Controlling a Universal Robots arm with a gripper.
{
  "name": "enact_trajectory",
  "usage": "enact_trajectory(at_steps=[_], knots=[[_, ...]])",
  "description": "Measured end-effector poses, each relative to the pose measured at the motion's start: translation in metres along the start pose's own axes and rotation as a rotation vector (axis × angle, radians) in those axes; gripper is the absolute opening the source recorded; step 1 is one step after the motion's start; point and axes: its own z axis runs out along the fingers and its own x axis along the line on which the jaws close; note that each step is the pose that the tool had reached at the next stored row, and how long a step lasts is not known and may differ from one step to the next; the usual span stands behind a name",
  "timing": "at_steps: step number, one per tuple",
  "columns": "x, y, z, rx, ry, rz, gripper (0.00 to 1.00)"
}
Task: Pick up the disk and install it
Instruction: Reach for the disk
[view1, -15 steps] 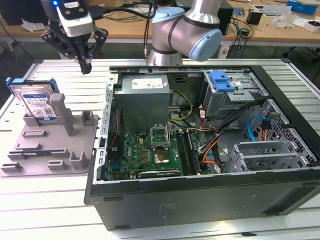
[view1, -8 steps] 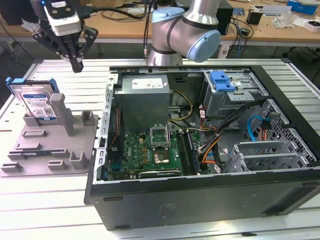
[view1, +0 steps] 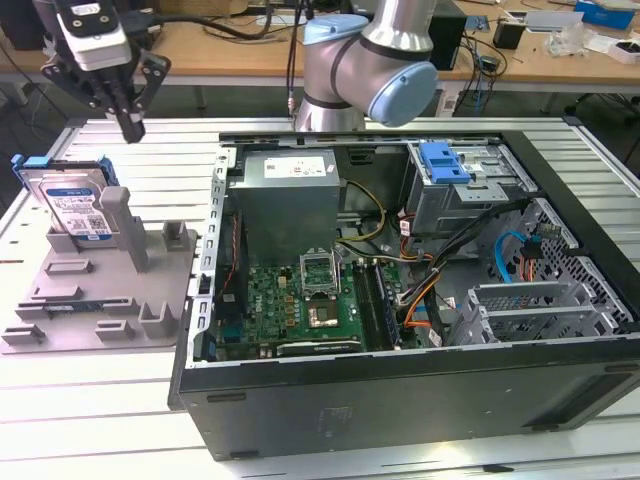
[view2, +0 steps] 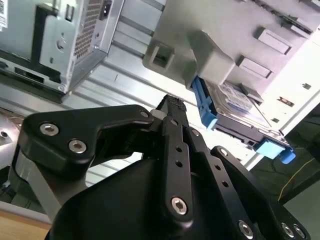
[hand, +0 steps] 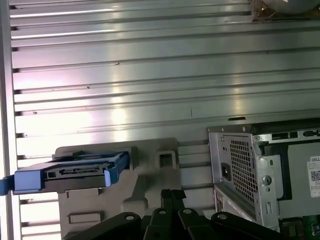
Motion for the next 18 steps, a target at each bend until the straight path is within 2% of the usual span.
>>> enact_trajectory(at_steps=[10,12,14,16,18], knots=[[0.0354,0.0083,0.0048,0.0002,-0.0001,0.006,0.11],[0.047,0.0107,0.006,0.0002,-0.0002,0.008,0.11],[0.054,0.0121,0.0067,0.0002,-0.0003,0.009,0.11],[0.0657,0.0144,0.0077,0.0002,-0.0005,0.012,0.11],[0.0716,0.0156,0.0082,0.0003,-0.0004,0.013,0.11]])
